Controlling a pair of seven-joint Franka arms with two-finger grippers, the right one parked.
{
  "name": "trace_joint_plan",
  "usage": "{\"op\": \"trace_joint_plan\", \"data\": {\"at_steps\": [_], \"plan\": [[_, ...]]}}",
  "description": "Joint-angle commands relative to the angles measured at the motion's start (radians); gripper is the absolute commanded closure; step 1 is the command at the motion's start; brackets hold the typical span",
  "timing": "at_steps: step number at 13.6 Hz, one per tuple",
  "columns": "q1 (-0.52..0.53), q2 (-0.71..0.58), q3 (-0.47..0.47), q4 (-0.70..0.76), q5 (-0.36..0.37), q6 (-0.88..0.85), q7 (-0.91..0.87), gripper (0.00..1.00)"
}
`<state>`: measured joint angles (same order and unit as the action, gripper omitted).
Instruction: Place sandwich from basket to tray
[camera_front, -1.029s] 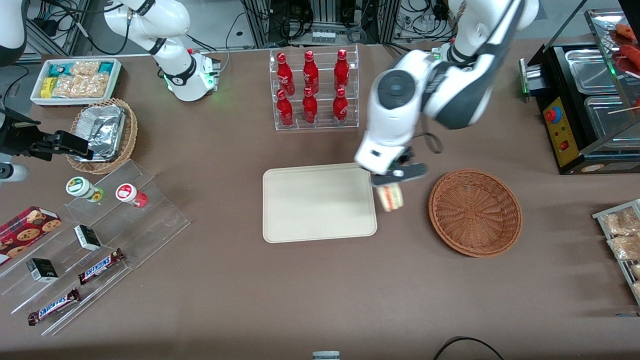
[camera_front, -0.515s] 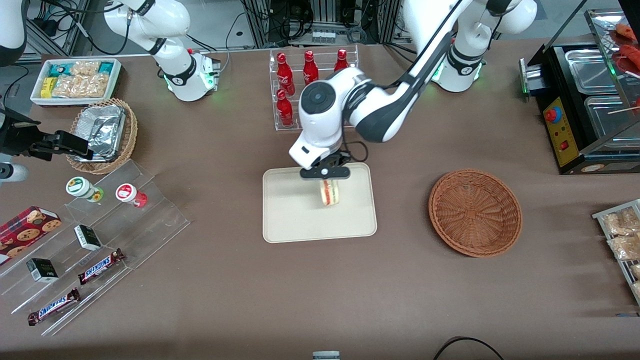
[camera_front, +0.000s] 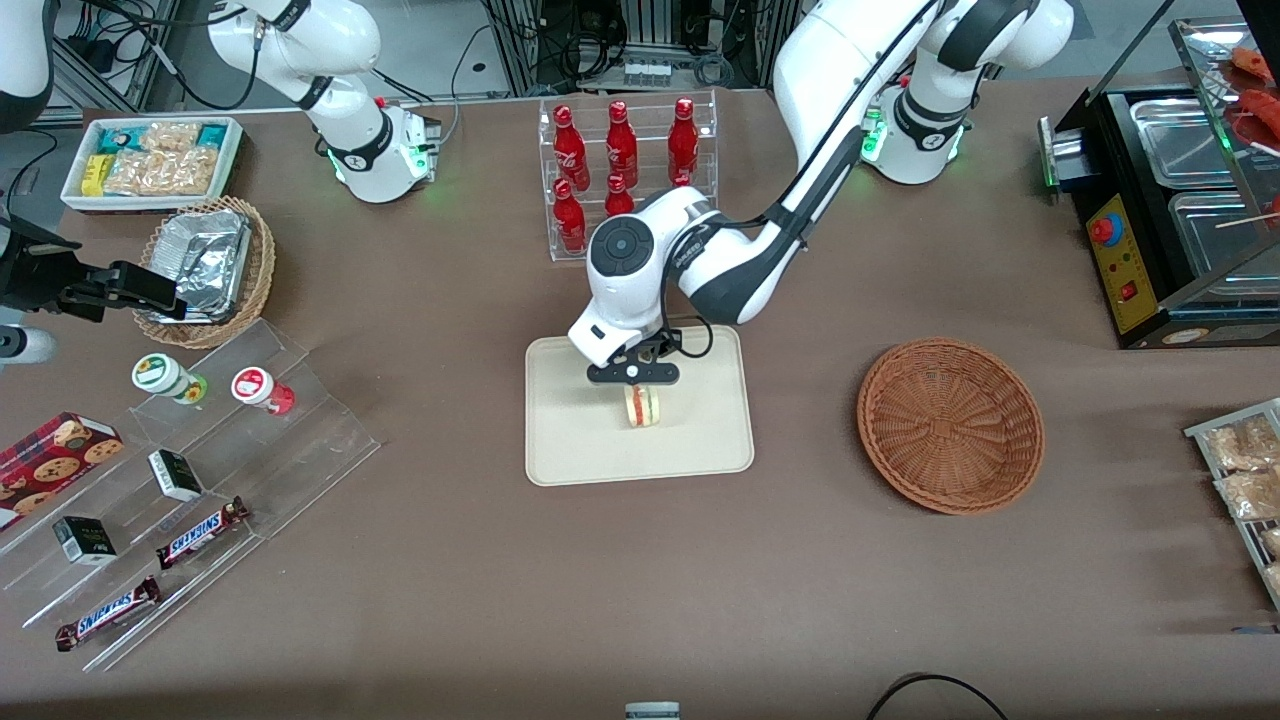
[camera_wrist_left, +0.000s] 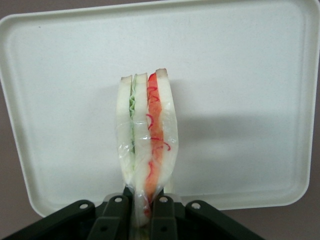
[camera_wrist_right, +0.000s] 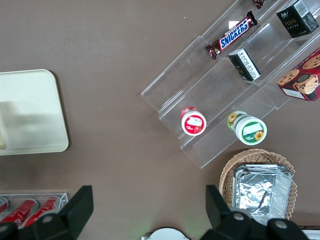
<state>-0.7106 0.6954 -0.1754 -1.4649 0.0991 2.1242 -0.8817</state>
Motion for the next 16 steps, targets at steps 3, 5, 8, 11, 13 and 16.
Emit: {"op": "trace_joint_plan", "data": {"at_steps": [3,5,8,11,13,16], "plan": [[-0.032,0.062,0.01,0.034,0.007,0.031,0.001,1.0],[-0.033,0.067,0.01,0.029,0.008,0.057,0.001,0.99],[-0.03,0.065,0.013,0.032,0.01,0.056,0.001,0.24],[-0.023,0.03,0.016,0.032,0.011,0.037,-0.003,0.0],[-0.012,-0.034,0.017,0.035,0.008,-0.051,-0.005,0.0],[0.045,-0.155,0.017,0.025,0.007,-0.154,-0.013,0.0]]}}
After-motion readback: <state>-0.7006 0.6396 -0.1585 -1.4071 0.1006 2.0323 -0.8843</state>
